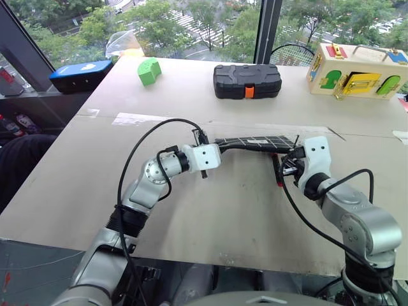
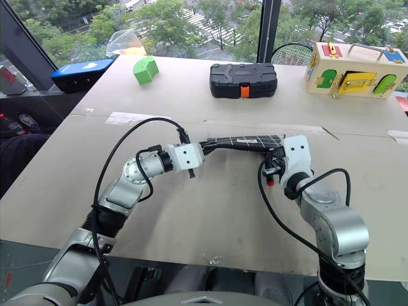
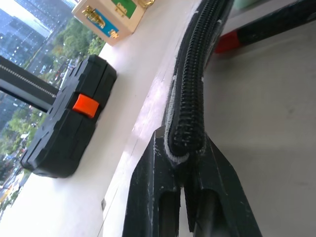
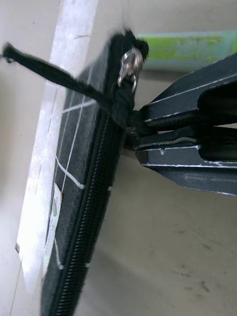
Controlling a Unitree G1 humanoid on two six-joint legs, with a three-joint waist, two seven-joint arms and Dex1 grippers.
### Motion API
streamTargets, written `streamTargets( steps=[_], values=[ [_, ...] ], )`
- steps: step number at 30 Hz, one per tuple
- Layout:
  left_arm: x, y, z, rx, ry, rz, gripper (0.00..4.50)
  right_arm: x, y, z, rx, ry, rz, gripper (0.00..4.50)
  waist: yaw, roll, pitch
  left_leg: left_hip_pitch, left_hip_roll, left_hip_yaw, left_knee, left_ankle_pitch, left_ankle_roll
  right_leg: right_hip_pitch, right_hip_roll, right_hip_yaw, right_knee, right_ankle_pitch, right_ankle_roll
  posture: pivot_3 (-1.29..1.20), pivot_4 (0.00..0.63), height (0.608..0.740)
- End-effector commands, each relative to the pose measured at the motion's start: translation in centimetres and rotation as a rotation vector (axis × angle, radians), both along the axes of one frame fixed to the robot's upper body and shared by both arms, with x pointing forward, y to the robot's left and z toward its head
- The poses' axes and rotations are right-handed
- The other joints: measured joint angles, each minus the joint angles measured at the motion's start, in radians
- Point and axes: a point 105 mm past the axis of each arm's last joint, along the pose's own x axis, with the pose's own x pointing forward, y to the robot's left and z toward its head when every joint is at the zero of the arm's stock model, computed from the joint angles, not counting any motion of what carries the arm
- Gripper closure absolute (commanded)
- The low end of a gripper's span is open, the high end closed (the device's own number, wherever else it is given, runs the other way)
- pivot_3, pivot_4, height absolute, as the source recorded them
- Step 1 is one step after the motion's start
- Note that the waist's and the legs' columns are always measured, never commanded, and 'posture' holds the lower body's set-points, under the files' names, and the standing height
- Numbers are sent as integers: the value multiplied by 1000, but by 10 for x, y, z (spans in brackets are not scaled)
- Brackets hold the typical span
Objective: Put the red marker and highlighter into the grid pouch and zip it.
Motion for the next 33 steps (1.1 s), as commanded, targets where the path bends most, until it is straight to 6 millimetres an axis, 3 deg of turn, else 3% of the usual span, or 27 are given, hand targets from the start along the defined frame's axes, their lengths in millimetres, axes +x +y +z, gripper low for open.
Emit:
streamTargets(
  steps=[1,6,16,22,25,33],
  values=[
    [1,-5,10,-17,-41,-17,4500,-1,-3,8,18,-5,0,4410,0,0,0,0,0,0,0,0,0,0,0,0,0,0,0,0,150,740],
    [3,-3,8,-21,-32,1,4500,-8,3,10,55,-18,35,4410,0,0,0,0,0,0,0,0,0,0,0,0,0,0,0,0,150,740],
    [-1,-14,1,14,-27,-47,4500,-20,45,12,64,7,294,4410,-1,0,0,0,0,0,0,0,0,0,0,0,0,0,0,0,150,740],
    [-6,-17,1,21,-29,-83,4500,-11,44,8,46,32,328,4410,0,0,0,0,0,0,0,0,0,0,0,0,0,0,0,0,150,740],
    [-5,-13,0,31,-26,-79,4500,-12,48,16,100,28,384,4410,-1,0,0,0,0,0,0,0,0,0,0,0,0,0,0,0,150,740],
    [-7,-20,1,30,-24,-100,4500,-19,92,31,212,58,655,4410,0,0,0,0,0,-1,0,0,0,0,0,-1,0,0,0,0,150,740]
  ],
)
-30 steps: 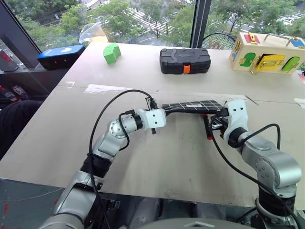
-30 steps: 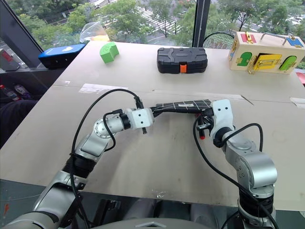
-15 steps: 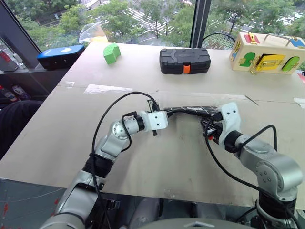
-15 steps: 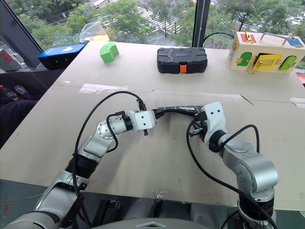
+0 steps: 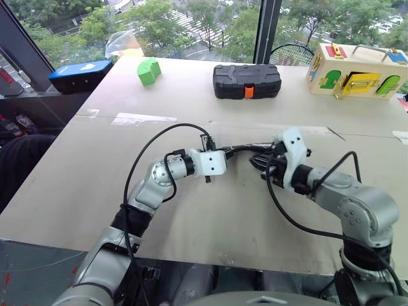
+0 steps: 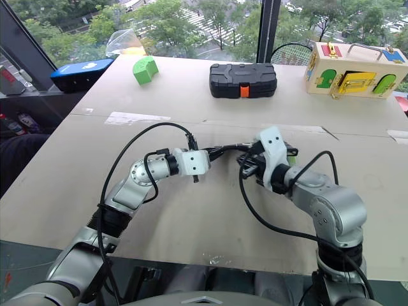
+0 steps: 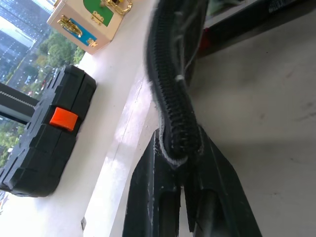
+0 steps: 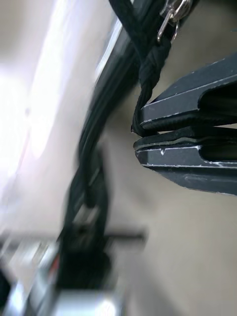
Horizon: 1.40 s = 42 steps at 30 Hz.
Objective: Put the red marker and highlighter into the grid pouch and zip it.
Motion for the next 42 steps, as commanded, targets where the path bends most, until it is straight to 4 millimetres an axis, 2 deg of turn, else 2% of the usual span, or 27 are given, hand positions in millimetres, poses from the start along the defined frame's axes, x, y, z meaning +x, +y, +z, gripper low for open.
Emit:
streamTargets(
  steps=[1,6,12,15,20,23,24,27,28,29,31,32,34,35,37,42],
  values=[
    [-2,-9,13,-17,-44,-41,4500,-3,13,5,24,0,103,4410,1,0,0,0,0,0,0,0,0,0,0,0,0,0,0,0,150,740],
    [-2,-11,17,-16,-52,-48,4500,4,18,1,11,18,158,4410,-2,0,0,0,0,0,0,0,0,0,0,0,0,0,0,0,150,740],
    [-5,-13,20,-21,-51,-52,4500,-5,51,-2,-6,18,320,4410,-5,0,0,0,0,0,0,0,0,0,0,0,0,0,0,0,150,740],
    [-7,-13,20,-20,-50,-51,4500,-7,63,14,60,-31,383,4410,-2,0,0,0,0,-1,0,0,0,0,0,0,0,0,0,0,150,740],
    [-8,-12,22,-53,-32,-32,4500,0,64,10,19,-40,384,4410,-2,0,0,0,0,-1,1,0,0,0,0,-1,0,0,0,0,150,740],
    [-8,-10,24,-94,-8,-14,4500,7,51,7,-29,-109,323,4410,-2,0,0,-1,0,-2,0,0,0,0,0,-2,0,0,0,0,150,740],
    [-8,-8,25,-121,12,-4,4500,7,40,6,-45,-128,306,4175,-2,0,0,-1,0,-2,0,0,0,0,0,-2,0,0,0,0,150,740],
    [-9,-3,26,-168,54,15,4500,-14,10,9,-38,-154,299,3247,11,0,0,-2,0,-5,1,0,-1,0,-2,-5,0,0,0,0,150,740],
    [-9,-1,26,-180,63,20,4500,-17,2,12,-36,-165,266,2653,11,0,0,-3,-1,-6,1,0,0,0,-3,-6,0,0,0,0,150,740],
    [-9,0,27,-189,70,23,4500,-20,-4,14,-33,-173,234,2294,9,0,0,-3,-1,-5,1,0,0,0,-3,-6,-2,0,0,0,150,740],
    [-9,2,26,-198,87,28,4500,-32,-16,18,-24,-181,218,2294,6,0,0,-3,-1,-5,0,0,0,0,-3,-6,-3,0,0,0,150,740],
    [-9,4,26,-202,96,34,4500,-35,-24,21,-9,-177,177,2465,6,0,0,-3,-1,-5,0,0,0,0,-3,-6,-3,0,0,0,150,740],
    [-8,6,26,-202,102,40,4500,-39,-33,26,24,-171,122,3099,3,0,0,-2,-1,-5,1,-1,2,1,-3,-6,-3,0,0,0,150,740],
    [-8,7,26,-201,102,41,4500,-39,-36,28,36,-177,90,3710,3,0,0,-2,-1,-4,1,-3,4,1,-3,-6,-3,0,0,0,150,740],
    [-9,7,27,-199,102,35,4500,-32,-44,31,46,-186,-9,4411,3,0,0,-1,-1,-4,1,-3,4,1,-3,-6,-3,0,0,0,150,740],
    [-9,7,28,-189,96,23,4500,-9,-56,31,12,-186,-182,4411,3,0,0,-1,-1,-4,1,-2,2,1,-3,-6,-3,0,0,0,150,740]
  ],
)
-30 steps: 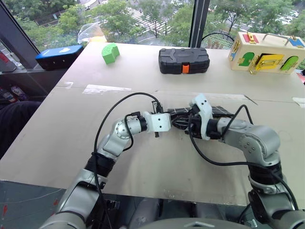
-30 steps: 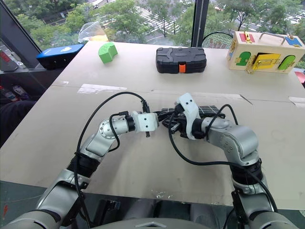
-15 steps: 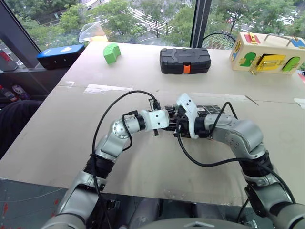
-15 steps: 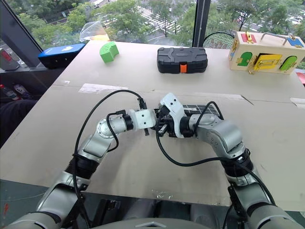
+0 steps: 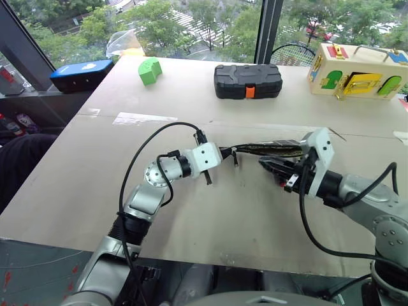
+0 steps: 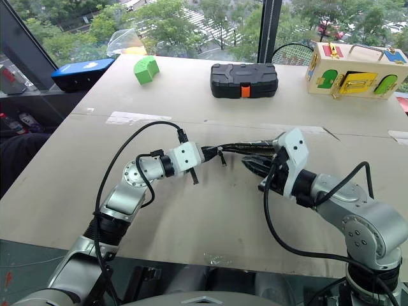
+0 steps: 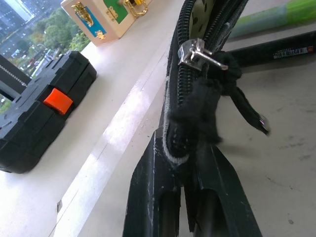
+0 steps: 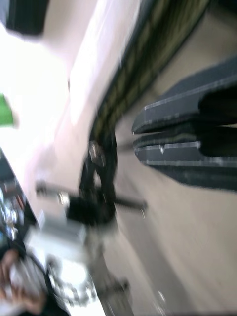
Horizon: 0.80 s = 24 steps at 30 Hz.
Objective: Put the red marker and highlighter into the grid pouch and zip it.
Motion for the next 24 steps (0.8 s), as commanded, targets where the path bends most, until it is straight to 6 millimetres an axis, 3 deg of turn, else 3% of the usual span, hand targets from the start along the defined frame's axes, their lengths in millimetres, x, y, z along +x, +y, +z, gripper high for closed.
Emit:
streamTargets(
  steps=[1,7,11,15,18,21,23,24],
  values=[
    [-2,-2,20,-29,-68,-24,4500,13,-9,3,-35,-15,-107,4411,2,0,0,0,0,0,0,1,-2,0,0,0,0,0,0,0,150,740],
    [-4,-8,23,-26,-84,-55,4500,25,-12,-19,-159,48,-160,4411,4,0,0,0,0,0,0,1,-2,0,0,0,-1,0,0,0,150,740],
    [-7,-11,23,-27,-87,-71,4500,36,-9,-27,-325,-4,-173,4411,-1,0,0,0,0,1,0,1,-2,0,0,1,0,0,0,0,150,740],
    [-8,-11,21,-19,-84,-79,4500,47,8,-24,-554,-217,-108,4411,-5,0,0,0,0,1,0,2,-3,0,0,0,0,0,0,0,150,740],
    [-6,-8,20,-8,-79,-68,4500,50,19,-33,-846,-425,58,4411,-5,0,0,0,-1,2,0,2,-3,0,0,0,-1,0,0,0,150,740],
    [-1,-4,19,5,-72,-39,4500,55,16,-42,-986,-508,135,3201,-2,-1,0,0,-1,2,0,2,-3,0,0,-2,-2,0,1,0,150,740],
    [1,-1,18,11,-68,-23,4500,59,10,-39,-1033,-549,133,2240,-3,-1,0,-1,-1,0,0,2,-3,0,0,-2,-2,0,0,0,150,740],
    [2,1,18,11,-64,-14,4500,61,7,-37,-1048,-560,131,1965,-3,-1,0,-1,-1,1,0,2,-3,0,0,-1,-2,0,0,0,150,740]
  ],
)
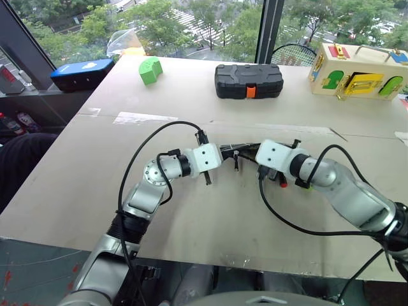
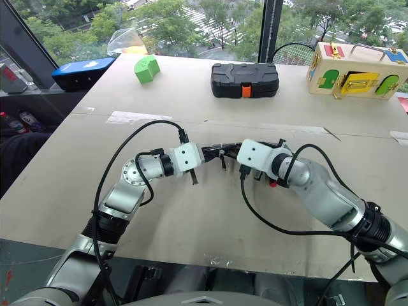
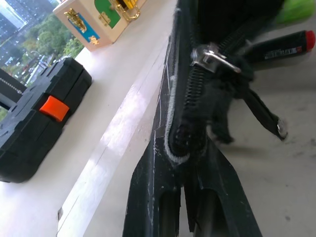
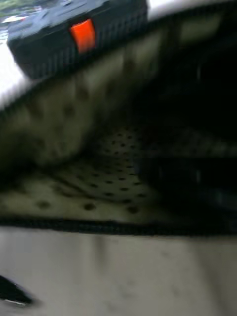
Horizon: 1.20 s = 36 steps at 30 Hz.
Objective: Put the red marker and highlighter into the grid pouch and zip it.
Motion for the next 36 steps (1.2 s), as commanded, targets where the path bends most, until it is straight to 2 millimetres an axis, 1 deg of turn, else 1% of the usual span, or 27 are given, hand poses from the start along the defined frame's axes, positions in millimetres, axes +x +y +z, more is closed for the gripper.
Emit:
streamTargets(
  steps=[1,2,3,4,6,8,9,11,14,16,18,20,22,24,25,27,28,29,32,36],
  values=[
    [5,5,15,-14,-47,23,4500,7,-9,17,-72,-99,27,1541,0,0,0,0,0,0,0,0,0,0,0,0,0,0,0,0,150,740],
    [5,6,14,-13,-46,26,4500,8,-12,19,-82,-107,26,1102,0,0,0,0,0,0,0,0,0,0,0,0,0,0,0,0,150,740],
    [6,6,14,-13,-46,29,4500,8,-15,21,-85,-109,24,400,0,0,0,0,0,0,0,0,0,0,0,0,0,0,0,0,150,740],
    [7,8,15,-15,-44,38,4500,8,-17,22,-91,-105,24,84,0,0,0,0,0,0,0,0,0,0,0,0,0,0,0,0,150,740],
    [11,11,15,-19,-39,57,4500,8,-21,26,-79,-108,10,28,2,0,0,0,0,0,0,0,0,0,0,0,0,0,0,0,150,740],
    [15,15,17,-23,-33,78,4500,4,-21,35,74,-35,-27,28,4,-1,0,0,0,0,0,0,0,0,0,0,0,0,0,0,150,740],
    [17,17,17,-22,-33,85,4500,0,-20,42,196,22,-53,28,4,-1,0,0,0,-1,0,0,0,0,0,0,0,0,0,0,150,740],
    [21,22,20,-32,-27,107,4500,-8,-23,53,379,120,-96,28,4,-1,0,0,1,-2,0,0,0,1,0,0,0,0,0,0,150,740],
    [27,31,24,-54,-15,145,4500,-25,-33,57,545,250,-154,28,8,-1,1,0,1,-2,0,0,0,2,0,0,0,0,-1,0,150,740],
    [29,36,24,-68,0,163,4500,-36,-38,49,624,332,-203,28,18,-1,0,0,1,-3,0,0,0,2,0,-1,-1,0,-1,0,150,740],
    [29,39,23,-65,5,168,4500,-47,-38,36,671,410,-237,28,23,0,1,0,1,-3,0,0,0,2,0,-2,-1,0,-1,0,150,740],
    [29,41,23,-59,3,171,4500,-50,-36,24,720,461,-292,28,25,-1,1,0,1,-3,0,0,0,2,0,-2,-1,0,-1,0,150,740],
    [29,43,23,-54,2,175,4500,-46,-39,6,721,477,-391,28,23,0,1,0,1,-2,0,0,0,2,0,-1,0,0,-1,0,150,740],
    [29,43,23,-51,-2,179,4500,-29,-49,-18,737,446,-574,28,23,-1,0,1,0,-1,1,0,0,1,-1,1,1,0,-1,0,150,740],
    [29,44,24,-48,-5,179,4500,-24,-52,-28,736,438,-634,28,22,-1,0,1,0,-1,1,0,0,1,-1,1,1,0,-1,0,150,740],
    [29,44,24,-46,-8,179,4500,-18,-54,-37,762,434,-701,28,21,-1,0,2,0,0,1,0,0,1,-1,1,3,0,-1,0,150,740],
    [29,43,24,-45,-10,178,4500,-15,-57,-39,746,410,-724,541,22,-1,0,2,0,1,1,0,0,0,-1,2,3,0,-1,0,150,740],
    [29,43,24,-45,-11,178,4500,-13,-59,-41,732,393,-737,805,22,0,1,1,0,1,1,0,0,0,-1,2,3,0,-1,0,150,740],
    [28,43,24,-45,-11,176,4500,-9,-58,-40,764,379,-748,2411,21,-1,0,1,0,1,1,0,0,0,-1,2,3,0,-1,0,150,740],
    [27,42,23,-47,-9,176,4500,-12,-60,-32,791,370,-721,4183,22,-1,0,1,0,1,1,0,0,0,-1,2,3,0,-1,0,150,740]
  ],
)
